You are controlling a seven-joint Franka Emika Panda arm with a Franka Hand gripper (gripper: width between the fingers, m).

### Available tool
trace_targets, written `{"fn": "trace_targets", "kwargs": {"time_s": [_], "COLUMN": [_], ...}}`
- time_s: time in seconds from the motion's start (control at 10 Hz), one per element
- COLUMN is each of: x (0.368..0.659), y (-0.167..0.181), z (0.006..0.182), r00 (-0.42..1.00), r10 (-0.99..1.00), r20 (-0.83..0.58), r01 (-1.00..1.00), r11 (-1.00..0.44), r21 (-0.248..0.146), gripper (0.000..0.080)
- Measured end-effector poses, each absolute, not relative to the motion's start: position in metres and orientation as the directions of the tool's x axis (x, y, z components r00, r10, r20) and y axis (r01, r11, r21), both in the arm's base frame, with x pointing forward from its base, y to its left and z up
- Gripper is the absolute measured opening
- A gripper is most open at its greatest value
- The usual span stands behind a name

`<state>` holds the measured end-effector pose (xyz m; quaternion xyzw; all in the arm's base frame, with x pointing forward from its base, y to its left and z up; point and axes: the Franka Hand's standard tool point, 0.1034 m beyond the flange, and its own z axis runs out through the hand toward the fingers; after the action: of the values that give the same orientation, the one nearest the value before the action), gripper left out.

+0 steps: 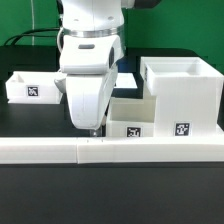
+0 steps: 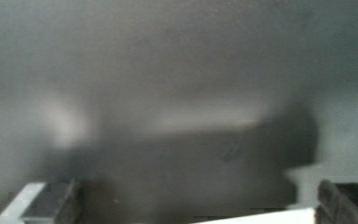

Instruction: Assemble drawer

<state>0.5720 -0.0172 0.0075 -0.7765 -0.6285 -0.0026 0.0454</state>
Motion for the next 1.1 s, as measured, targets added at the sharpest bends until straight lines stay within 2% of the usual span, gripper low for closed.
{"fn": "trace_targets", "kwargs": {"time_s": [0.4, 0.7, 1.1], "x": [0.571, 0.583, 0.584], "y": [-0.019, -0.014, -0.014], "z": [0.007, 0.008, 0.008], "r00": [0.186, 0.089, 0.086], "r10": [0.981, 0.996, 0.996], "r20": [0.062, 0.019, 0.008], "r01": [0.981, 0.986, 0.986], "r11": [-0.182, -0.085, -0.084], "r21": [-0.071, -0.143, -0.142], "gripper": [0.0649, 0.0649, 0.0649]}}
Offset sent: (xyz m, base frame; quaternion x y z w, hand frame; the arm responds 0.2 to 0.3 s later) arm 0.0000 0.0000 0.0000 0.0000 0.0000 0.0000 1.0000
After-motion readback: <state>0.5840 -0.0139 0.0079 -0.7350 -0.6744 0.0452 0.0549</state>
